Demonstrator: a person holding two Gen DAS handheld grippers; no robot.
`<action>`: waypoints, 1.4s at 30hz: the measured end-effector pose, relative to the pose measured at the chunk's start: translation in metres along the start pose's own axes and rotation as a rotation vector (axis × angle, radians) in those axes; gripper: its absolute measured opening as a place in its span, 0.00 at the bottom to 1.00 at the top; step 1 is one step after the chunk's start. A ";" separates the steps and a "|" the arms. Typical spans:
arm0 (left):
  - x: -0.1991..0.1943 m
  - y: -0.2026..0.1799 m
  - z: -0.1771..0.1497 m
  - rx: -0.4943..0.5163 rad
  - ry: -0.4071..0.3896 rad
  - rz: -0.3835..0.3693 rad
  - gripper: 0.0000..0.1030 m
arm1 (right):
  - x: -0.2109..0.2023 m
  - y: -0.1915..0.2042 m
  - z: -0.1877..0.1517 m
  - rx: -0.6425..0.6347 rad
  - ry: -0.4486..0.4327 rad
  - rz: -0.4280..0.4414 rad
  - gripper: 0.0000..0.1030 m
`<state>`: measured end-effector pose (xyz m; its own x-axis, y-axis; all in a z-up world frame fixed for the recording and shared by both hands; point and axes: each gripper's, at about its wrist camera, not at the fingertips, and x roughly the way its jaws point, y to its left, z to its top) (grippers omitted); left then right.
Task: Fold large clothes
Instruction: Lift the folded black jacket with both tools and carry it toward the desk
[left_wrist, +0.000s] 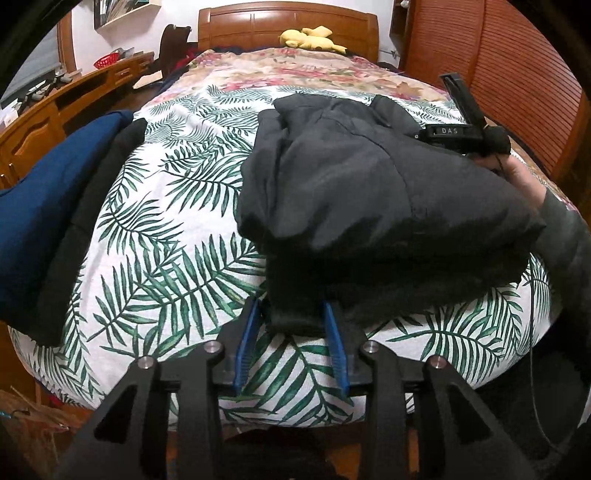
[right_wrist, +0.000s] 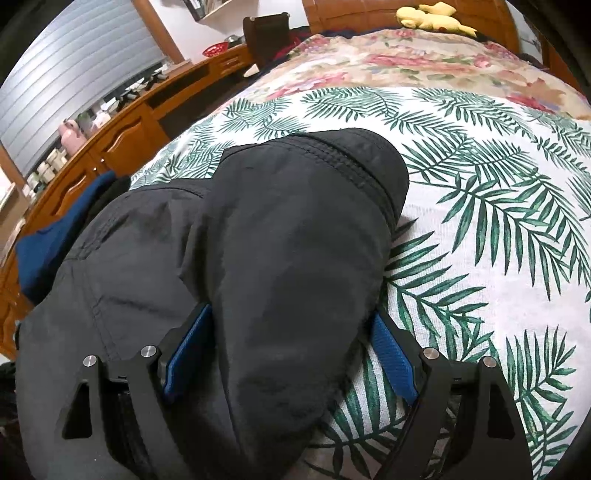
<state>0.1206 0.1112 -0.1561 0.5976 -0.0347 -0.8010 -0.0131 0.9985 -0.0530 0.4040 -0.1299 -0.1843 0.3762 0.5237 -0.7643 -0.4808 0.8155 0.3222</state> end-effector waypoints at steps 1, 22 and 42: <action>0.001 0.000 0.001 -0.001 0.002 0.000 0.33 | 0.000 0.000 0.000 0.003 0.001 0.002 0.83; -0.040 0.006 0.021 -0.024 -0.175 -0.035 0.05 | -0.060 0.039 0.003 -0.054 -0.206 0.011 0.34; -0.152 0.171 0.067 -0.079 -0.444 0.149 0.04 | -0.047 0.256 0.127 -0.306 -0.314 -0.005 0.31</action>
<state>0.0815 0.2905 -0.0039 0.8691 0.1470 -0.4723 -0.1754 0.9844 -0.0163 0.3638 0.0852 0.0045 0.5789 0.6080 -0.5434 -0.6731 0.7324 0.1023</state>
